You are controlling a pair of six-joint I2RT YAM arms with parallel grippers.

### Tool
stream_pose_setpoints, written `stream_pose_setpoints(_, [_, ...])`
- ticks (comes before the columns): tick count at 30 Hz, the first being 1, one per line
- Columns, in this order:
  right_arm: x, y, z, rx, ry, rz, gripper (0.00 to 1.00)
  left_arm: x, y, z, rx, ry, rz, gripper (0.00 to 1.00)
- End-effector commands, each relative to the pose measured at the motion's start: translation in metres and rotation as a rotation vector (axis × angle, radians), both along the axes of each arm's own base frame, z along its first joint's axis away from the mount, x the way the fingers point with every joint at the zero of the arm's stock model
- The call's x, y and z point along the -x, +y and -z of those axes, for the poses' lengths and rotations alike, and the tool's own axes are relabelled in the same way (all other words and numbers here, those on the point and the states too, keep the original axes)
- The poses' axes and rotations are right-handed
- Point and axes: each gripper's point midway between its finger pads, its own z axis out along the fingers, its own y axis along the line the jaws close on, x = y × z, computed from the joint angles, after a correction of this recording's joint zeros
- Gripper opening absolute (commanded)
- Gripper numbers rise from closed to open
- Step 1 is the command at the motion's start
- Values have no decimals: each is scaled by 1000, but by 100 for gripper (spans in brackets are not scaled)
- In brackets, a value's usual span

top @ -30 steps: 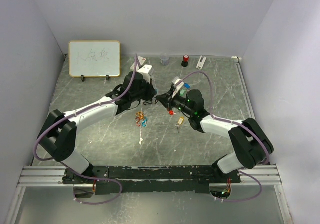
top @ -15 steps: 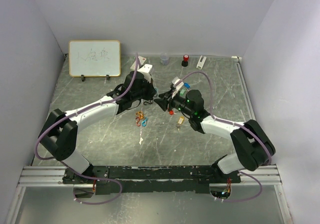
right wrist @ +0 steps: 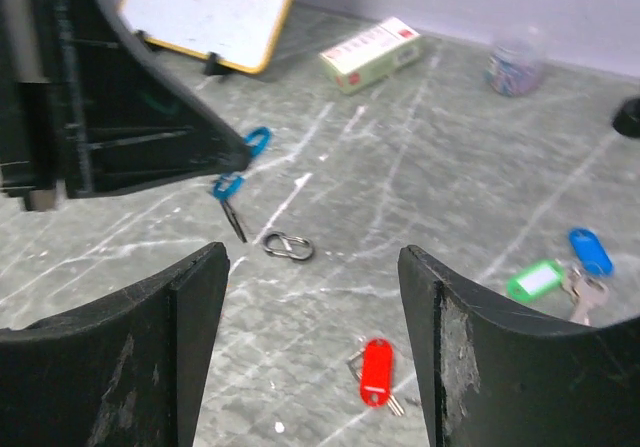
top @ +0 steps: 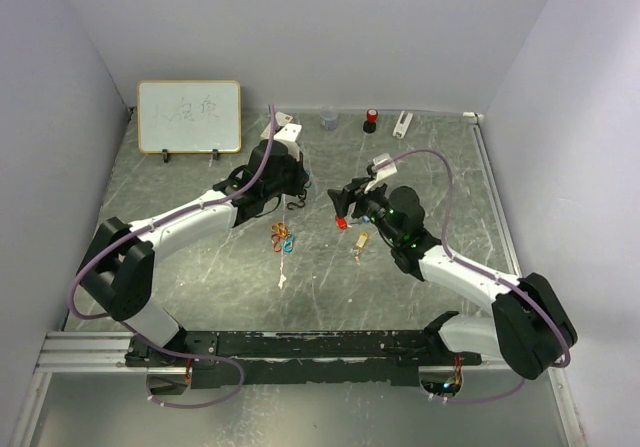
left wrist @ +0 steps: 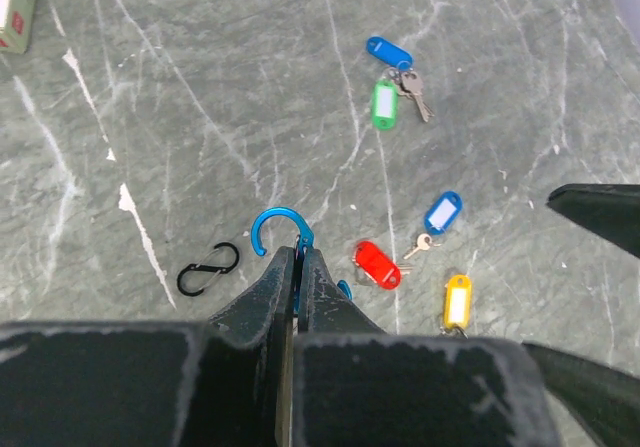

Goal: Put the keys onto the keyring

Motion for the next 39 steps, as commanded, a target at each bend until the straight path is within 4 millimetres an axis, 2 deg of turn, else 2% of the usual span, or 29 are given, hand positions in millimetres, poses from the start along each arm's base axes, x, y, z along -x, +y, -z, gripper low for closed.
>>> stream_pose_setpoints(1, [-15,-27,7,17,84,189,70,-13,16,-10,-23,-38,-98,7])
stream_pose_setpoints(8, [-24,-27,20,32,206,242,76,-31,59,11,-2,-5,-242,7])
stream_pose_setpoints(16, [-22,-30,20,29,196,249,79,-59,122,31,32,47,-429,7])
stream_pose_setpoints(18, [-22,-31,19,32,193,252,79,-65,132,34,55,40,-463,7])
stream_pose_setpoints(28, [-21,-35,20,55,189,262,79,-93,154,49,116,46,-571,7])
stream_pose_setpoints(39, [-21,-33,26,63,202,253,80,-96,168,67,154,78,-588,10])
